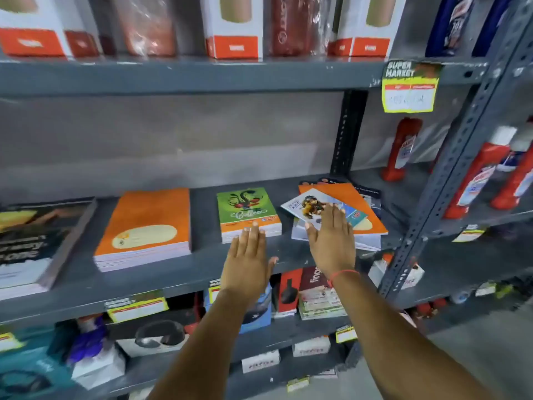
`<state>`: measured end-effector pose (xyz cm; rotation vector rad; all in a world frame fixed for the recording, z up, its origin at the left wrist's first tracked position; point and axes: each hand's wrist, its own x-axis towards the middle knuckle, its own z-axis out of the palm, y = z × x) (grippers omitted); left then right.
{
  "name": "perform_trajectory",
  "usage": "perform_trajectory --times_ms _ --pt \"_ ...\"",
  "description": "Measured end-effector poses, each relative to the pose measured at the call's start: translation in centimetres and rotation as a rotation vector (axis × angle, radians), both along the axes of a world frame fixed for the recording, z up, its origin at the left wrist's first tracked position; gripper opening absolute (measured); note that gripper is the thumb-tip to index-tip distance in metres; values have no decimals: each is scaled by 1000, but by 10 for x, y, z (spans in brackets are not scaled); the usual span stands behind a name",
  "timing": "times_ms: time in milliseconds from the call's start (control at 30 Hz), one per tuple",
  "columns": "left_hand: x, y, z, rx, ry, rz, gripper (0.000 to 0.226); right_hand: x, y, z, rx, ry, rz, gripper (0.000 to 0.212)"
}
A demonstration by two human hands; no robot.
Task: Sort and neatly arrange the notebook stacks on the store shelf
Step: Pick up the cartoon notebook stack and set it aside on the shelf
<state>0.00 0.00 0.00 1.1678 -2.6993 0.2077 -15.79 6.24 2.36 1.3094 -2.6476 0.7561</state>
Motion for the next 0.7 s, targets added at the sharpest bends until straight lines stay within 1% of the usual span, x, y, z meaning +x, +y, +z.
perform_trajectory --times_ms 67,133,233,267,300,367,467,567,600,633,700 --pt "-18 -4 -17 125 -68 -42 67 -22 -7 -9 30 -28 -21 63" --pt "-41 -11 -28 166 -113 -70 63 -53 -16 -20 87 -66 -35 62" --pt "-68 -22 -41 173 -170 -98 64 -94 -33 -31 110 -105 -30 60" --pt "-75 -24 -45 170 -171 -88 66 -105 -38 -32 130 -103 -23 60" --pt "-79 -25 -47 157 -131 -72 68 -115 -43 -34 154 -99 -24 60" --pt "-84 -26 -51 217 -109 -24 73 -132 -53 -34 213 -128 -34 63" --pt "-85 -26 -55 220 -84 3 80 -151 -67 -28 351 -226 -54 72" --pt "-86 -26 -54 229 -103 27 80 -177 -87 -31 411 -408 -64 93" --pt "-86 -26 -55 233 -117 38 79 -194 -99 -45 426 -443 -62 97" --pt "-86 -25 -55 237 -126 45 79 -205 -106 -54 449 -466 -57 98" --pt "-87 -25 -55 260 -124 42 78 -206 -109 -50 480 -465 -65 97"
